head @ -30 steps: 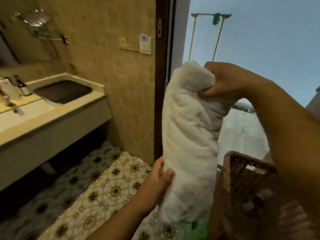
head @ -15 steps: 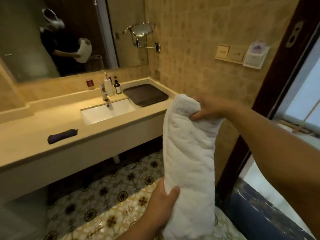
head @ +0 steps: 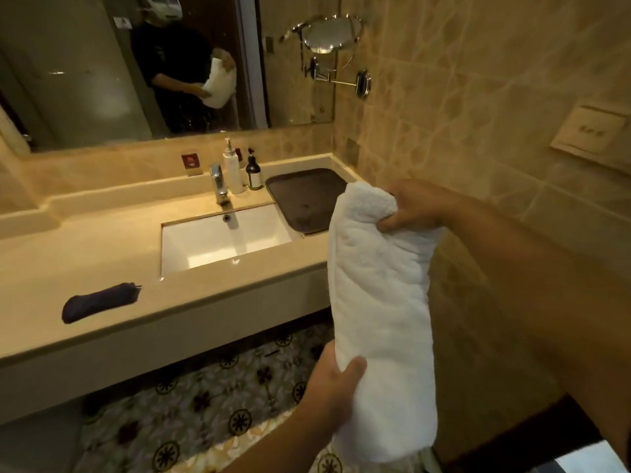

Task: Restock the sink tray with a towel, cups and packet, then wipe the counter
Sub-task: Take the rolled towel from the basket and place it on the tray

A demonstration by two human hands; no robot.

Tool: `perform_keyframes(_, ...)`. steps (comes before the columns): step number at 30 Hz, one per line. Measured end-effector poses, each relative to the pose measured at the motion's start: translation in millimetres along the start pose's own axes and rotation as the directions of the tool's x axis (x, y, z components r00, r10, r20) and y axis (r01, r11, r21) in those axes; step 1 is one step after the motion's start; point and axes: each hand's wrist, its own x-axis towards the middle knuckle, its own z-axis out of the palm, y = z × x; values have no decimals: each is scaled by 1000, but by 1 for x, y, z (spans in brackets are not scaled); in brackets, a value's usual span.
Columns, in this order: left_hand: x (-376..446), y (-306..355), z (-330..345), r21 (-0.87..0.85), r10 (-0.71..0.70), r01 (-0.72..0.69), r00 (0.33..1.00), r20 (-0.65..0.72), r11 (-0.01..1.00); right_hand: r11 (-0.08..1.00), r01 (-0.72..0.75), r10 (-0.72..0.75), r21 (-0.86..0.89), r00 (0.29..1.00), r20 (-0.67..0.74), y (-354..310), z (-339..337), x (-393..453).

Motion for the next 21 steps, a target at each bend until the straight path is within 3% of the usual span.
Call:
perform_keyframes(10,189,61,-34,-79,56,-38,970,239,996,994,-69,70,-84,998,6,81,-13,189)
perform_keyframes(16,305,87,-37,5,-13,12,990,140,1000,992,-47,55,-115,996,71,136,-27,311)
perform_keyframes(21,409,93,-27,-23,-70,70,998,2,997,993,46,-24,-111,982,186,194,-21,423)
